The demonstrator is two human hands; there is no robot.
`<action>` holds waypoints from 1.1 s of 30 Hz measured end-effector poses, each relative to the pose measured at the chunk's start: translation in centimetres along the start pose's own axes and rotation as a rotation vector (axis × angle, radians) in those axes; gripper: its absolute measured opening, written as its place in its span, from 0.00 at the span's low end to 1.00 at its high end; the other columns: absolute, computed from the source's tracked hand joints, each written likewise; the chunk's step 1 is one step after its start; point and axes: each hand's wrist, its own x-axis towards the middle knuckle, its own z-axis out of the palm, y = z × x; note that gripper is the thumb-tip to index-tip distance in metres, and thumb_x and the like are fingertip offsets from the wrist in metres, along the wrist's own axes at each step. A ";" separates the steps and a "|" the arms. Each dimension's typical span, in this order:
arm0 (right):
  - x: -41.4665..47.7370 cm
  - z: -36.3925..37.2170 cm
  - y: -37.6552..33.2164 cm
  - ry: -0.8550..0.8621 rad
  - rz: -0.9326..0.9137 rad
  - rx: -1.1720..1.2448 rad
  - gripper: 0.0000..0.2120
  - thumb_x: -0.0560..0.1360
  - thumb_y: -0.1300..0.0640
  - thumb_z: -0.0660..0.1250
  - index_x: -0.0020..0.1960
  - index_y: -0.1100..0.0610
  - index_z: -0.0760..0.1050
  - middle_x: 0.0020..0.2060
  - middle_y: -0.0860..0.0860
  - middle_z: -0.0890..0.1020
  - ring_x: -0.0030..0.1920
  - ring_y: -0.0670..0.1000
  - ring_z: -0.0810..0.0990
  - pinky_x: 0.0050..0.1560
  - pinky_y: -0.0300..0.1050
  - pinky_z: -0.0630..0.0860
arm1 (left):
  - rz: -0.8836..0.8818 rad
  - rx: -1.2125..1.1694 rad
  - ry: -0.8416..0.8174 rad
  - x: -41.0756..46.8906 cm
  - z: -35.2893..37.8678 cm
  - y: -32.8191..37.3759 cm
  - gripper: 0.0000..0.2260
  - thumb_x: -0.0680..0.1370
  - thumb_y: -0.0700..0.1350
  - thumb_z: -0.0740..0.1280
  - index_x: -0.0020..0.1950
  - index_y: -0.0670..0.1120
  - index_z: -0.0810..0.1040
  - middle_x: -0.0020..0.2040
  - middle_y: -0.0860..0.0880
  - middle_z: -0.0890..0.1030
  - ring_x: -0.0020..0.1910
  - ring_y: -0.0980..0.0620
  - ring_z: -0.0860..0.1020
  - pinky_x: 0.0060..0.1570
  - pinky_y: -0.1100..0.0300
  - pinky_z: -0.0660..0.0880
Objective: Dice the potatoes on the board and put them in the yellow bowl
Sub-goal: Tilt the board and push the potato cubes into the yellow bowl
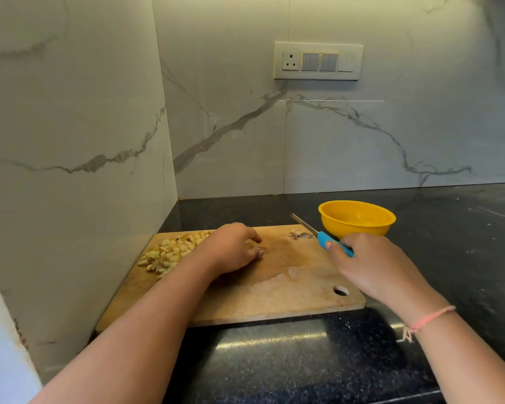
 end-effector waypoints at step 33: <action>0.4 0.4 -0.7 0.210 -0.061 -0.085 0.16 0.79 0.48 0.59 0.35 0.54 0.72 0.29 0.48 0.72 0.33 0.52 0.71 0.26 0.41 0.60 | 0.001 -0.102 0.211 -0.2 -1.2 -1.3 0.07 0.77 0.43 0.68 0.50 0.53 0.84 0.63 0.54 0.77 0.66 0.53 0.69 0.66 0.54 0.68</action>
